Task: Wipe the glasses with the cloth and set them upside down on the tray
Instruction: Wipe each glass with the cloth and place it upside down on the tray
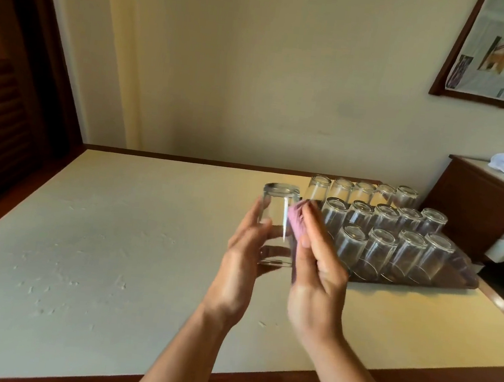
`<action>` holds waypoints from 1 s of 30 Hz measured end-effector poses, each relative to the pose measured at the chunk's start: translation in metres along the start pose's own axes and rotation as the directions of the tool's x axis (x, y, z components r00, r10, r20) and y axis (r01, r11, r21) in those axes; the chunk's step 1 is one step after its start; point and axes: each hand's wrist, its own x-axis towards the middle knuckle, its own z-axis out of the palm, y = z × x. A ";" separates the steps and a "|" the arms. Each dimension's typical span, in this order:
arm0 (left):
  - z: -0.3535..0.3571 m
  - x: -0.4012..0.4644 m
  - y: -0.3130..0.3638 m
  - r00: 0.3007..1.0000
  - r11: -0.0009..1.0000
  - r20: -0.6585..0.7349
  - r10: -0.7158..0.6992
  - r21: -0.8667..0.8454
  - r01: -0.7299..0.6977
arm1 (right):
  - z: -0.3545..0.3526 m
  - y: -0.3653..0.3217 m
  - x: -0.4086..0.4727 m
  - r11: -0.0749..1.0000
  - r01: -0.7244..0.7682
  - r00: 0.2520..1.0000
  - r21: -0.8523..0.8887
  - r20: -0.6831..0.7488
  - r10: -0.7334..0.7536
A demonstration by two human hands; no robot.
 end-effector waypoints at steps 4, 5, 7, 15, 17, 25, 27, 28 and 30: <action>0.008 -0.003 -0.005 0.988 0.989 -0.063 0.144 -0.020 -0.146 | -0.003 -0.004 0.021 1.000 -0.015 1.000 0.002 0.015 0.015; 0.008 0.001 -0.004 0.983 0.986 -0.095 0.159 -0.031 -0.162 | -0.001 -0.005 0.014 1.000 -0.002 0.999 0.009 0.048 0.002; 0.004 0.007 0.002 0.985 0.990 -0.123 0.119 -0.060 -0.127 | 0.004 -0.003 -0.007 0.999 0.003 0.998 -0.035 0.067 0.000; 0.004 0.002 -0.008 0.981 0.995 -0.169 0.098 0.038 -0.093 | -0.001 -0.003 0.018 1.000 -0.021 1.000 -0.009 -0.023 0.021; 0.004 0.009 -0.004 0.973 0.996 -0.212 0.089 0.048 -0.080 | 0.004 0.000 0.001 1.000 -0.017 1.000 0.015 0.026 0.017; 0.006 -0.002 -0.010 0.997 0.999 -0.064 0.046 0.019 -0.045 | -0.003 0.002 0.018 0.999 -0.013 0.997 -0.052 -0.077 0.009; 0.009 0.000 -0.009 0.987 0.997 -0.142 0.074 -0.011 -0.077 | -0.003 0.004 0.016 0.999 -0.005 0.998 -0.036 -0.059 0.003; 0.010 0.002 -0.008 0.983 0.996 -0.169 0.075 -0.031 -0.081 | -0.002 0.005 0.009 1.000 -0.008 0.999 -0.009 -0.034 0.007; 0.008 0.008 -0.006 0.986 0.995 -0.147 0.074 -0.059 -0.083 | 0.003 0.008 -0.009 1.000 0.004 1.000 -0.020 -0.021 -0.005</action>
